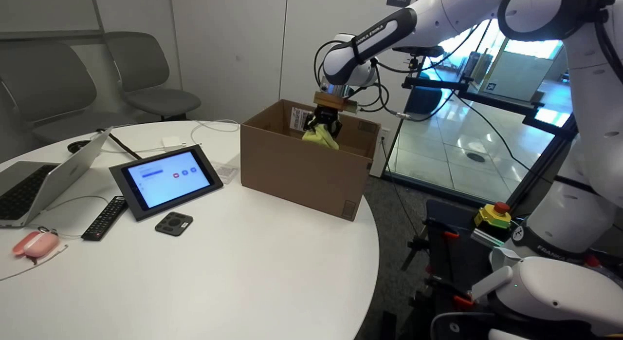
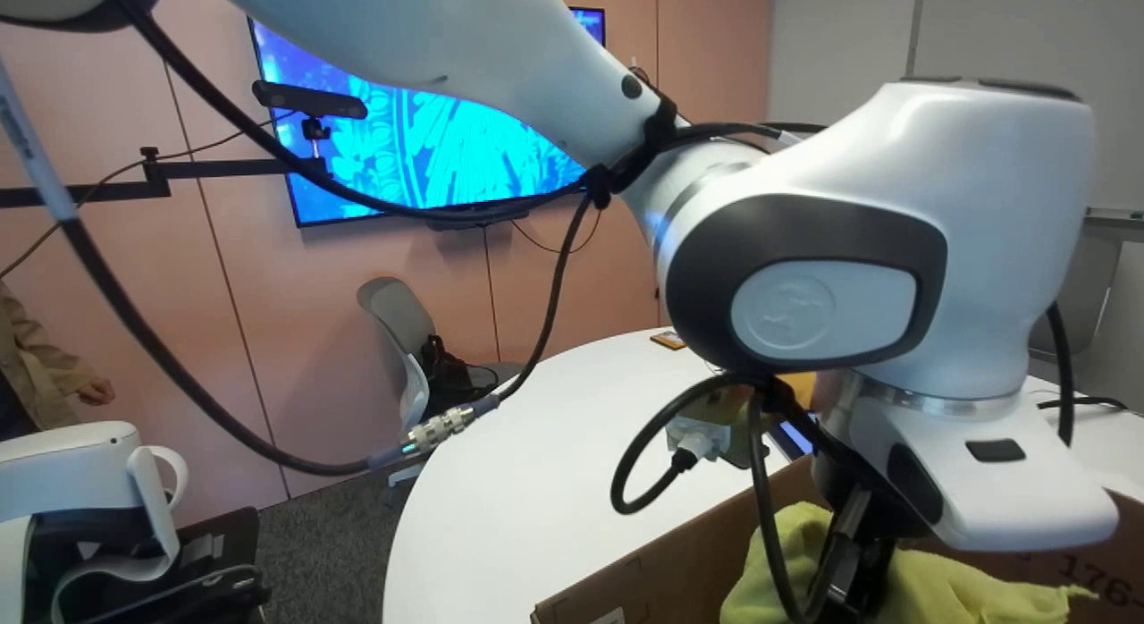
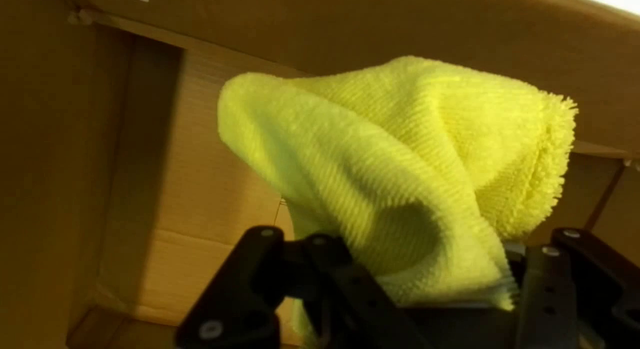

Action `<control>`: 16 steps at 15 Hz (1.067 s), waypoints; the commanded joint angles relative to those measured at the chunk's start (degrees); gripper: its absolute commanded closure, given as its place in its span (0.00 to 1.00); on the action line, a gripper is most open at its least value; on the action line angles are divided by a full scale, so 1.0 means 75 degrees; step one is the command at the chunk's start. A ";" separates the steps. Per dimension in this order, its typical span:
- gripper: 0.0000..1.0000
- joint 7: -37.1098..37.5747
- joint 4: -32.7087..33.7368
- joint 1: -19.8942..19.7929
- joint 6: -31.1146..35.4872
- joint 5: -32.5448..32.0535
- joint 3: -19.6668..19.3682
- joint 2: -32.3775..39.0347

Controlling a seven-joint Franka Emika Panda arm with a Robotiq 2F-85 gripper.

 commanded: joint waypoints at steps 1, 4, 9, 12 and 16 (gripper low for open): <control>1.00 0.0141 0.0355 -0.0131 -0.0049 0.0183 -0.0027 0.0407; 1.00 0.0012 0.0350 -0.0311 -0.0115 0.0332 0.0054 0.0615; 1.00 -0.0122 0.0436 -0.0398 -0.0047 0.0500 0.0132 0.1040; 0.67 -0.0165 0.0504 -0.0380 0.0004 0.0481 0.0159 0.1196; 0.35 -0.0159 0.0541 -0.0338 0.0045 0.0426 0.0135 0.1222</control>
